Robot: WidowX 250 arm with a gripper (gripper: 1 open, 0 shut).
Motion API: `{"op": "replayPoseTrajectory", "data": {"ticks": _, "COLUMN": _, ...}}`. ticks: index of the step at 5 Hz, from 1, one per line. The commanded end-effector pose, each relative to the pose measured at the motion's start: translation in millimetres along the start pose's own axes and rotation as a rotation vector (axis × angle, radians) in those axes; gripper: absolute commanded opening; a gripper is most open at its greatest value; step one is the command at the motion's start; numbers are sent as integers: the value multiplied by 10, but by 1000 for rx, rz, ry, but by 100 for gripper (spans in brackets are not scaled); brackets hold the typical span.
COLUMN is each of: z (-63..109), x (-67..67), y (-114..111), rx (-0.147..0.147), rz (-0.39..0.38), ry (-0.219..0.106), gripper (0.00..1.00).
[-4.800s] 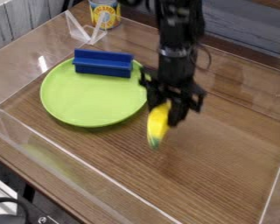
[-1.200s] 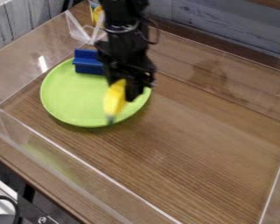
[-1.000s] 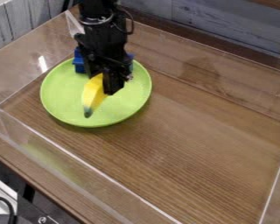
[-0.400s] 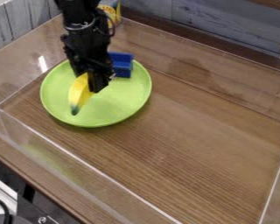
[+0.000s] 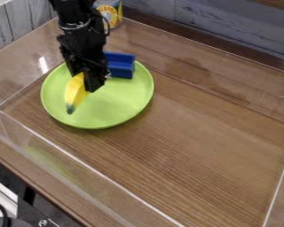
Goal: Put the banana in the green plate
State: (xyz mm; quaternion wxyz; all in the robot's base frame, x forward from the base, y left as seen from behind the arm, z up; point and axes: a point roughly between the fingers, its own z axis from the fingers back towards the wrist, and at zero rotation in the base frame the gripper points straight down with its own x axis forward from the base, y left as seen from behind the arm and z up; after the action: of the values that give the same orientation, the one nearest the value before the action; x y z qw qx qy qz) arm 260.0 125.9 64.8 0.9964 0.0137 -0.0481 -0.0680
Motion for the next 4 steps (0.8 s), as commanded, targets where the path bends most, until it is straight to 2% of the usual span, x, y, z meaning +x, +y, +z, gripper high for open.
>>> {"op": "replayPoseTrajectory", "data": {"ticks": 1, "z": 181, "x": 114, "y": 33, "rx": 30, "rz": -30, "ry": -40, "gripper": 0}}
{"op": "replayPoseTrajectory", "data": {"ticks": 3, "z": 97, "x": 234, "y": -15, "rx": 39, "rz": -3, "ry": -29, "gripper": 0}}
{"op": "replayPoseTrajectory", "data": {"ticks": 4, "z": 9, "x": 184, "y": 76, "rx": 47, "rz": 62, "ry": -23, "gripper": 0}}
